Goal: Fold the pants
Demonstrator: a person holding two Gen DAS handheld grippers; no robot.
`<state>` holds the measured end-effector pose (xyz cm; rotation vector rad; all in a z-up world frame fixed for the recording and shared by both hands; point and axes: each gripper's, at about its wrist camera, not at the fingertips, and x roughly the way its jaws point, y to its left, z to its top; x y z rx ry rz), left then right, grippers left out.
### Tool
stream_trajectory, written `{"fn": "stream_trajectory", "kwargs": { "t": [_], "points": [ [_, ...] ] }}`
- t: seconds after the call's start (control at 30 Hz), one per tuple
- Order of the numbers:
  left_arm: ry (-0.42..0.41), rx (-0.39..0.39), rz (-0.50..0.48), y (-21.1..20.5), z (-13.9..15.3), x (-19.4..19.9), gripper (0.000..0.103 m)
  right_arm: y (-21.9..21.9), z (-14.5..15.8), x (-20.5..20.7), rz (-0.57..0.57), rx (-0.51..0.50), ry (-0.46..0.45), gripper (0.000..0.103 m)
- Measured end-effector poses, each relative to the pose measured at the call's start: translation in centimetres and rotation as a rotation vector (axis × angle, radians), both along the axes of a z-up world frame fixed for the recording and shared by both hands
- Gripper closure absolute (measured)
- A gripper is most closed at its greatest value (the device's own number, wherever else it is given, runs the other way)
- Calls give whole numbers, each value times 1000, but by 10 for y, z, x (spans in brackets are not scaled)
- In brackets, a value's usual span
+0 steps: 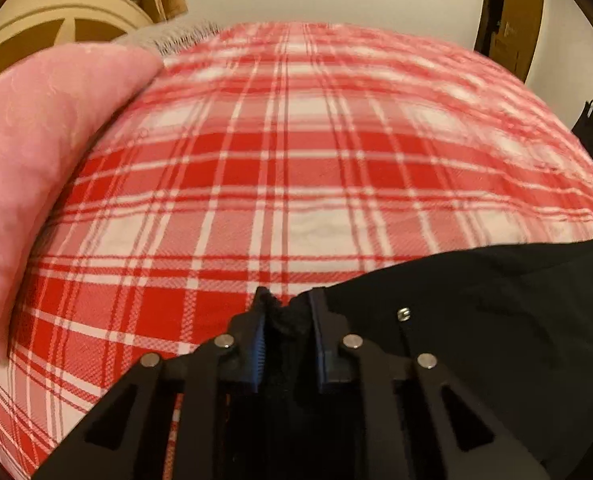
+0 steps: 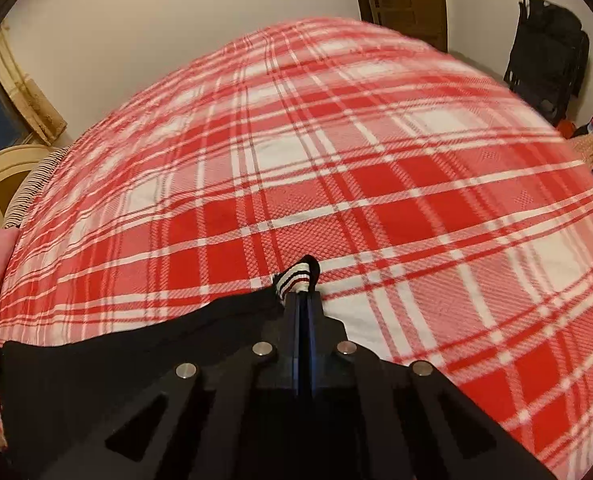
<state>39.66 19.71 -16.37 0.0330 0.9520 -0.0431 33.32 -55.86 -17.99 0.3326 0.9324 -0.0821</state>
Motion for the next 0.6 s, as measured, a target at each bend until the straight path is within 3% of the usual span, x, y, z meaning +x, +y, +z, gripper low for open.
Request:
{"fn": "stream_trajectory", "kwargs": {
  "t": [0.1, 0.33, 0.5, 0.6],
  "points": [
    [-97, -83, -6, 8, 21, -17, 84, -3, 18, -25, -7, 9, -57, 100],
    [-231, -226, -49, 22, 60, -83, 84, -13, 50, -111, -36, 47, -193, 100],
    [-287, -292, -58, 31, 66, -132, 84, -15, 57, -182, -51, 66, -248, 100],
    [-293, -293, -68, 37, 59, -158, 84, -18, 48, -215, -56, 65, -228, 100]
  ]
}}
